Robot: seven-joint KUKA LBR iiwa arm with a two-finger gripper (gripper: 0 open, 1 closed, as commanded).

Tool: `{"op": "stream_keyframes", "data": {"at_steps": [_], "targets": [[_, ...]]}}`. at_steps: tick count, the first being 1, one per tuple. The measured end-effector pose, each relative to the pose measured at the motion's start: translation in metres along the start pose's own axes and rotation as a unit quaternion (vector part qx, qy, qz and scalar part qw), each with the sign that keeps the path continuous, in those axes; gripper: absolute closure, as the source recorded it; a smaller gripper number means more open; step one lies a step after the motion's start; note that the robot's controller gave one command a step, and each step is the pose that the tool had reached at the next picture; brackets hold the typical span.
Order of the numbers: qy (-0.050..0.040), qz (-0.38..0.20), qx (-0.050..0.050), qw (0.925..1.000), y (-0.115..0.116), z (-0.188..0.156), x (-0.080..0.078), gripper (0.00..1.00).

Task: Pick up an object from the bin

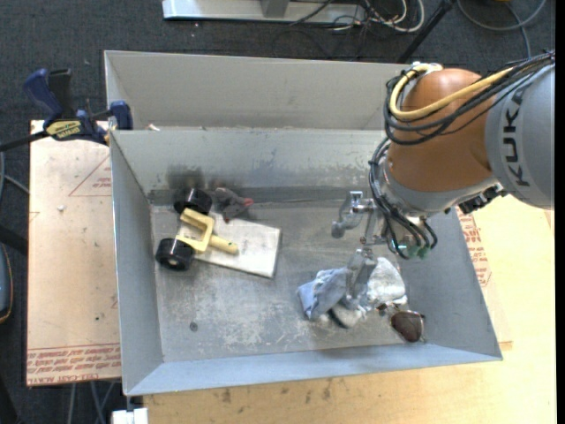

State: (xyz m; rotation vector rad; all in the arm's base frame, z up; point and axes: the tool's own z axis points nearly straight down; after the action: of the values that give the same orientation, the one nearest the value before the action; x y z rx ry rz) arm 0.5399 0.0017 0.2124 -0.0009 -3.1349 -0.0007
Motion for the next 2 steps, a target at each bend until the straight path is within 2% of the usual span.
{"op": "stream_keyframes", "data": {"at_steps": [1,2], "targets": [[-0.0036,0.0,0.0,1.0,0.0,-0.004,-0.002,0.0],[-0.0071,-0.036,0.0,0.9993,-0.011,0.022,0.003,0.0]]}}
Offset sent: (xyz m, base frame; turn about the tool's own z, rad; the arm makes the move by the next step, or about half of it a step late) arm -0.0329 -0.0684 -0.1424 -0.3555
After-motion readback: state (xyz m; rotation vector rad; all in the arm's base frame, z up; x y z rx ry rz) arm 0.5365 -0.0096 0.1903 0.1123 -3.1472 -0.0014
